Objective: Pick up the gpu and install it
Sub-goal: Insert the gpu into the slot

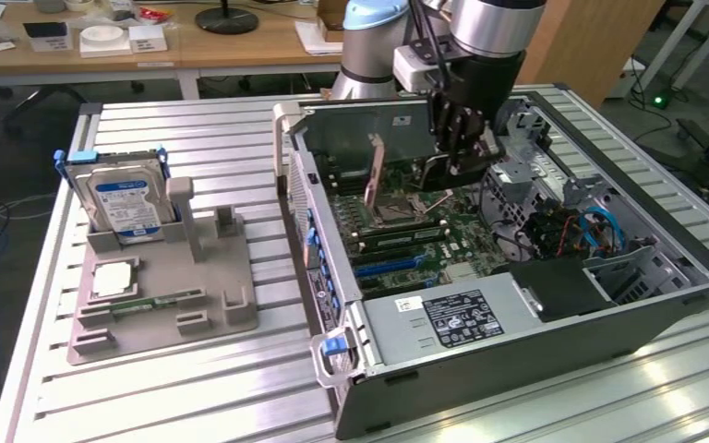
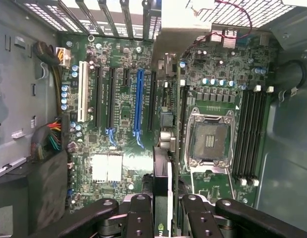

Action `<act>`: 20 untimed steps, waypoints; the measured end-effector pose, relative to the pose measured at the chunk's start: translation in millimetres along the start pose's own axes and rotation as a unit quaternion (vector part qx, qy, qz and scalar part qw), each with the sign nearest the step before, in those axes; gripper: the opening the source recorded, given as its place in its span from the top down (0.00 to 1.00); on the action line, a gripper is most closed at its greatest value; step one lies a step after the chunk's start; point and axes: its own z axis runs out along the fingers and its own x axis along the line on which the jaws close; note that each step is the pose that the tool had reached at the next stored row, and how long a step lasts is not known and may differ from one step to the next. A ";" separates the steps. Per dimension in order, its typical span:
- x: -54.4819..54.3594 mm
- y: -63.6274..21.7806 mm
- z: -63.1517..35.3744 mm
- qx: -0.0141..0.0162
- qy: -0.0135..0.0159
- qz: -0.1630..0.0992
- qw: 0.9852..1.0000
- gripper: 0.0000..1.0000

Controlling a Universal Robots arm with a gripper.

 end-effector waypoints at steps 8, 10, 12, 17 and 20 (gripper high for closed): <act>1.8 1.5 9.8 0.000 0.000 0.000 1.000 0.73; 4.4 1.8 12.2 0.000 0.001 0.000 1.000 0.73; 7.8 2.3 15.8 0.000 0.001 0.000 1.000 0.73; 9.6 5.2 20.2 0.000 0.004 0.000 1.000 0.73; 9.7 7.1 23.7 0.000 0.004 0.000 1.000 0.73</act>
